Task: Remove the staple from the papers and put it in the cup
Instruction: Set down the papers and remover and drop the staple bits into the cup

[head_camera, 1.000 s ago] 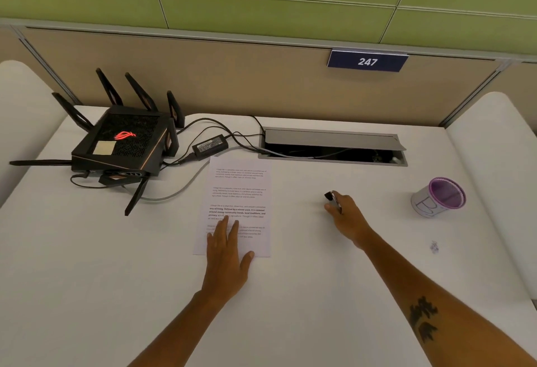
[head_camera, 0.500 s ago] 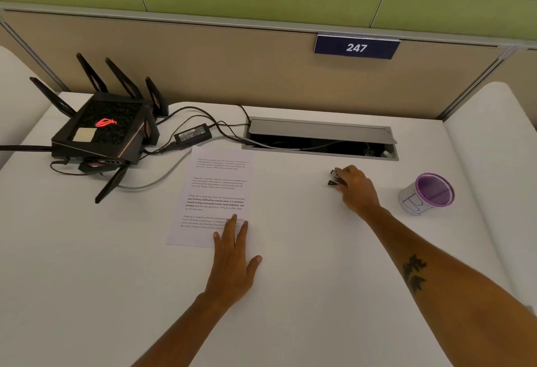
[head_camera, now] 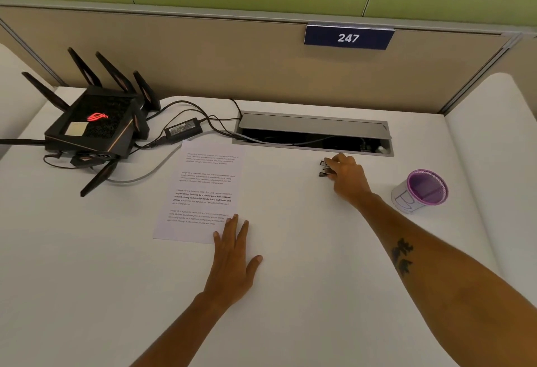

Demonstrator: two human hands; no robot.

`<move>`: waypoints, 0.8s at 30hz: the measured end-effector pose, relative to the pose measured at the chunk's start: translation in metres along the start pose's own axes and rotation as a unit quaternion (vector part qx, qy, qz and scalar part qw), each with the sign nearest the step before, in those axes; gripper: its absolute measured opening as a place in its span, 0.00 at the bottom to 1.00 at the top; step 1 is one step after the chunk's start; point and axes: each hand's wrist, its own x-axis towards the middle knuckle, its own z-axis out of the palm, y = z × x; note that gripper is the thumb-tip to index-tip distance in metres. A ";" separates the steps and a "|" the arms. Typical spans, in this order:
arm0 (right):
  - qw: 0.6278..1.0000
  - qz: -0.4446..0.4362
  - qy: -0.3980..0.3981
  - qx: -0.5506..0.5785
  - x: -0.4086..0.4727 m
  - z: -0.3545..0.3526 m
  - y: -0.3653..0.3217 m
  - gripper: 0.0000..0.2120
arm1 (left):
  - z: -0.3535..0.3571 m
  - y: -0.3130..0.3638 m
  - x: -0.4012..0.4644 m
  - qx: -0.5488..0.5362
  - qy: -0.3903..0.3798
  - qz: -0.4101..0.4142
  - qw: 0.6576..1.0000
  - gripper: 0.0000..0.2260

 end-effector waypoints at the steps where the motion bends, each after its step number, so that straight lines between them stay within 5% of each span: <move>1: 1.000 0.004 -0.003 0.004 -0.001 0.000 0.001 0.24 | 0.001 0.002 0.000 0.001 -0.001 0.000 1.000 0.37; 9: 0.992 0.062 0.063 0.090 -0.052 0.015 0.001 0.36 | 0.009 0.018 0.003 0.011 -0.017 0.011 1.000 0.37; 24: 0.989 0.091 0.111 0.021 -0.222 0.070 0.068 0.39 | 0.053 0.080 -0.016 0.036 -0.073 0.074 0.994 0.40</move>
